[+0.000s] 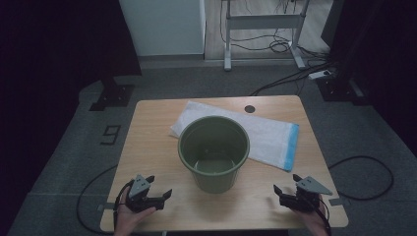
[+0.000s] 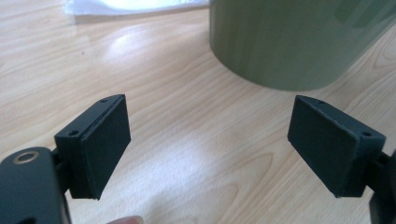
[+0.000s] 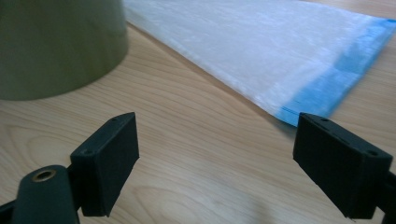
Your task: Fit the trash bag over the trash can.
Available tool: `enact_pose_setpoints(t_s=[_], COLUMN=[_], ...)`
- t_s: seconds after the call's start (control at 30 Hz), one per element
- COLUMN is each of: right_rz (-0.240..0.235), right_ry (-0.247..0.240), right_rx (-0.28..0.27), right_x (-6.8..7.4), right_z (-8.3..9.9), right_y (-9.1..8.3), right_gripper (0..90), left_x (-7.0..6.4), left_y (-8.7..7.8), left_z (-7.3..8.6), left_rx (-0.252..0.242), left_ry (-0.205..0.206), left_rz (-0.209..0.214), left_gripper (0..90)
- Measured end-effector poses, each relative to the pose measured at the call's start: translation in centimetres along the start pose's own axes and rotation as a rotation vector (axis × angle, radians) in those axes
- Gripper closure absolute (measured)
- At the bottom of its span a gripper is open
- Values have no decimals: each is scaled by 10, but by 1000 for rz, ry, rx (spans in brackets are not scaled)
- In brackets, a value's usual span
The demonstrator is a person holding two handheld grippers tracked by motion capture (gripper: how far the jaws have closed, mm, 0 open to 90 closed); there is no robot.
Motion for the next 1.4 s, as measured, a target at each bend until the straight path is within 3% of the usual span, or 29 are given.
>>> enact_pose_setpoints(t_s=[0.1, 0.23, 0.33, 0.47, 0.73, 0.87, 1.0, 1.2, 1.4], right_rz=[-28, -42, -21, -18, -11, -4, 2, 2, -2], right_ry=[-29, -68, -87, -63, -28, -72, -61, -40, -7], right_rx=[19, 79, 111, 134, 150, 189, 212, 212, 217], right_x=[9, 14, 12, 9, 10, 14, 16, 20, 17], right_z=[-2, -9, -21, -38, -46, -46, -45, -44, -45], right_y=[7, 31, 55, 82, 112, 129, 143, 151, 149], right_gripper=[156, 184, 212, 243, 264, 272, 304, 450, 699], left_x=[5, 8, 8, 5, 7, 8, 9, 9, 5], left_y=[-1, 2, 6, 15, 16, 16, 15, 14, 13], left_z=[5, 9, 14, 18, 16, 17, 18, 21, 19], left_rx=[5, 4, 29, 48, 33, 36, 32, 31, 22], left_ry=[-8, -35, -14, -7, -25, -33, -51, -56, -44], left_rz=[-12, -6, -11, 11, 25, 23, 30, 38, 54], left_gripper=[133, 138, 138, 140, 140, 140, 142, 143, 143])
Point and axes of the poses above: each handheld gripper's, and its own axes: y roughly forward along the jaws, z roughly out of its underside, x roughly to its left, the point moved 10 cm from there along y, roughly forward along the jaws, and after that the axes turned 2 degrees about y, right-handed, at the moved point
